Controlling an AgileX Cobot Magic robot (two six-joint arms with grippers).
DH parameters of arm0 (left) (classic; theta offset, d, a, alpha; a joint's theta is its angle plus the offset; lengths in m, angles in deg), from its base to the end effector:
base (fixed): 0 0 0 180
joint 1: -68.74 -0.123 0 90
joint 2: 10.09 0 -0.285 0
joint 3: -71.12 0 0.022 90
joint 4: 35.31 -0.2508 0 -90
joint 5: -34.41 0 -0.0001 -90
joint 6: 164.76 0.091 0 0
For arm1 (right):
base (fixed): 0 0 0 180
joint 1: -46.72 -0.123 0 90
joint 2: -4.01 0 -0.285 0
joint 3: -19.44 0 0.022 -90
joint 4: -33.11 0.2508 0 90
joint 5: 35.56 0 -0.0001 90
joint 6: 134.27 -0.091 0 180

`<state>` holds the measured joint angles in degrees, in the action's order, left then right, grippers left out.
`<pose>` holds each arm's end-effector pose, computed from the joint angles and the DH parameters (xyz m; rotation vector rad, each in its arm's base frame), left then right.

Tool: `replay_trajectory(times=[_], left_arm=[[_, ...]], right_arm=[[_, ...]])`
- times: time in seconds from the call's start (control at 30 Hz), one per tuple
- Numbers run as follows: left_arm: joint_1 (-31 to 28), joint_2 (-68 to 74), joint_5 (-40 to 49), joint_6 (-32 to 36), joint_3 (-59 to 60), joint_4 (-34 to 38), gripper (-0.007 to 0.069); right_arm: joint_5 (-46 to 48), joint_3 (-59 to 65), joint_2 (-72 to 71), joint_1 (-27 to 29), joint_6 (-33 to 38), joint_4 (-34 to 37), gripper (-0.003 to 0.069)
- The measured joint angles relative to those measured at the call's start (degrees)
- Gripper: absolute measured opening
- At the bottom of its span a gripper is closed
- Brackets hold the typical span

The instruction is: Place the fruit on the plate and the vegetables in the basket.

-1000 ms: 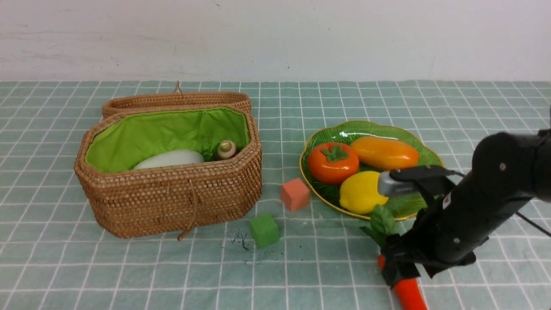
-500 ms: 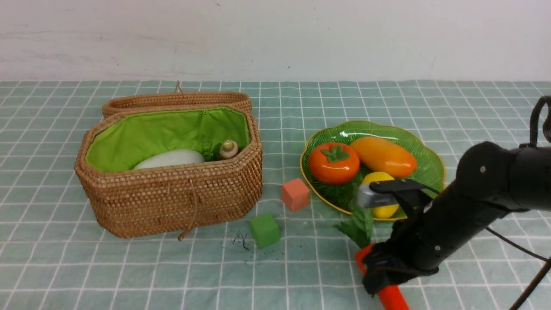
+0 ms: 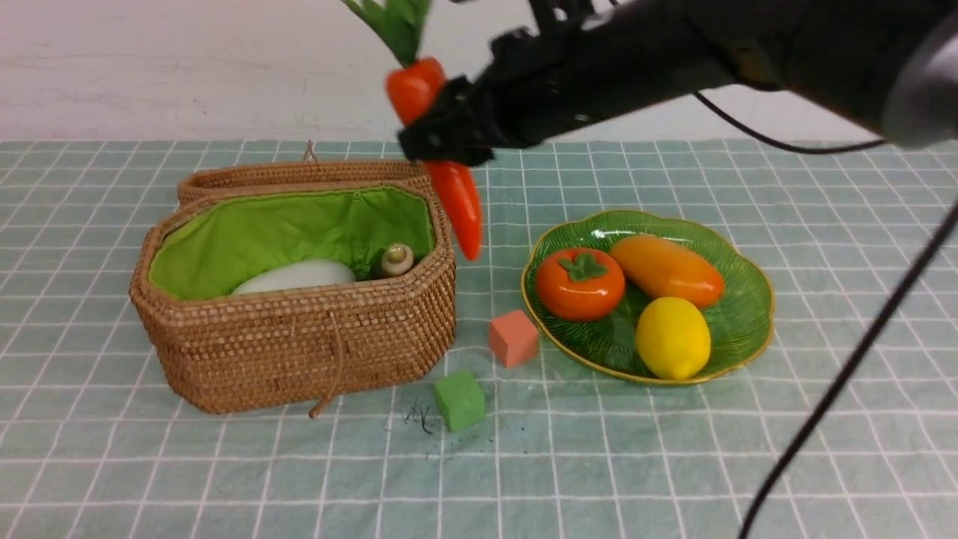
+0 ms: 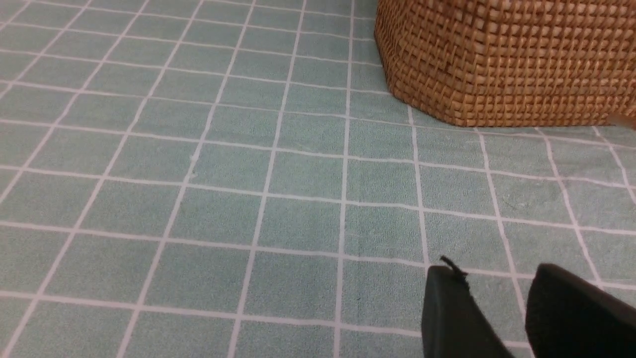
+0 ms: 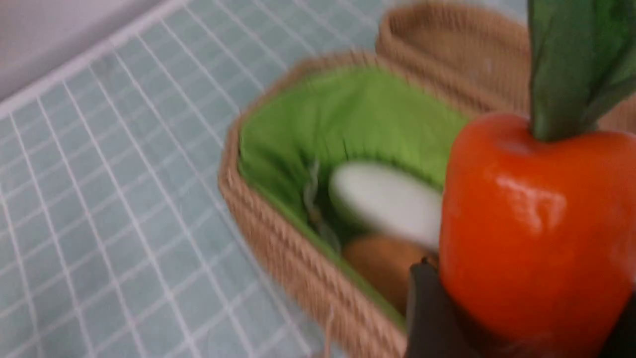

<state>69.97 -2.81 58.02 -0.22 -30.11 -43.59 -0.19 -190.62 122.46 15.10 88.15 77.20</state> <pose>0.0517 0.0042 0.1680 -0.1494 1.9040 -0.0522 0.3733 0.2730 0.3668 -0.8797 1.8495 0.7198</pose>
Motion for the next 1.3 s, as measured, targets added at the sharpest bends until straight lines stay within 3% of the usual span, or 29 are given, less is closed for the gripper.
replay_trajectory(times=[0.13, 0.33, 0.4, 0.47, 0.5, 0.53, 0.57, 0.6, 0.67, 0.77, 0.87, 0.97, 1.0, 1.03, 1.07, 1.1, 1.17, 1.27, 1.3], left_arm=[[0.0, 0.0, 0.0, 0.0, 0.0, 0.0, 0.0228], [0.0, 0.0, 0.0, 0.0, 0.0, 0.0, 0.0232], [0.0, 0.0, 0.0, 0.0, 0.0, 0.0, 0.0235], [0.0, 0.0, 0.0, 0.0, 0.0, 0.0, 0.0237], [0.0, 0.0, 0.0, 0.0, 0.0, 0.0, 0.0237], [0.0, 0.0, 0.0, 0.0, 0.0, 0.0, 0.0237], [0.0, 0.0, 0.0, 0.0, 0.0, 0.0, 0.0237], [0.0, 0.0, 0.0, 0.0, 0.0, 0.0, 0.0237], [0.0, 0.0, 0.0, 0.0, 0.0, 0.0, 0.0237], [0.0, 0.0, 0.0, 0.0, 0.0, 0.0, 0.0237], [0.0, 0.0, 0.0, 0.0, 0.0, 0.0, 0.0237], [0.0, 0.0, 0.0, 0.0, 0.0, 0.0, 0.0237], [0.0, 0.0, 0.0, 0.0, 0.0, 0.0, 0.0237], [0.0, 0.0, 0.0, 0.0, 0.0, 0.0, 0.0237], [0.0, 0.0, 0.0, 0.0, 0.0, 0.0, 0.0237], [0.0, 0.0, 0.0, 0.0, 0.0, 0.0, 0.0237], [0.0, 0.0, 0.0, 0.0, 0.0, 0.0, 0.0237], [0.0, 0.0, 0.0, 0.0, 0.0, 0.0, 0.0237], [0.0, 0.0, 0.0, 0.0, 0.0, 0.0, 0.0237]], right_arm=[[-12.9, -5.3, 8.1, -5.2, 5.5, 4.0, 0.0345], [-22.7, -6.3, 16.6, -9.0, 14.9, 5.4, 0.0347], [-23.7, -6.3, 18.1, -9.0, 15.9, 5.6, 0.0372], [-24.0, -6.3, 18.8, -9.0, 16.4, 6.3, 0.0457], [-23.8, -6.3, 18.7, -8.9, 16.6, 6.6, 0.0528], [-23.6, -6.3, 18.5, -8.9, 16.8, 6.6, 0.0539], [-20.5, -6.3, 17.3, -8.8, 17.1, 6.4, 0.0622], [-17.6, -6.3, 16.2, -8.8, 17.3, 5.5, 0.065], [-13.0, -6.3, 14.5, -8.6, 17.3, 3.7, 0.0667], [4.4, -6.3, 8.2, -7.9, 16.7, -3.8, 0.0663], [22.0, -6.7, 2.0, -7.0, 11.3, -11.7, 0.06], [33.7, -6.6, -3.0, -5.5, 0.1, -22.0, 0.0483], [34.9, -6.2, -4.4, -4.8, -5.0, -25.7, 0.0434], [35.0, -6.1, -4.4, -4.7, -5.0, -26.4, 0.0424], [35.6, -4.7, -7.2, -3.2, -14.1, -32.4, 0.0321], [35.9, -3.4, -8.5, -2.1, -18.0, -35.7, 0.0248], [36.0, -2.1, -9.6, -1.2, -21.4, -37.6, 0.0187], [36.1, 4.1, -13.3, 2.0, -31.4, -39.7, 0.001], [36.1, 4.5, -13.4, 2.1, -31.9, -39.7, 0.0006]])
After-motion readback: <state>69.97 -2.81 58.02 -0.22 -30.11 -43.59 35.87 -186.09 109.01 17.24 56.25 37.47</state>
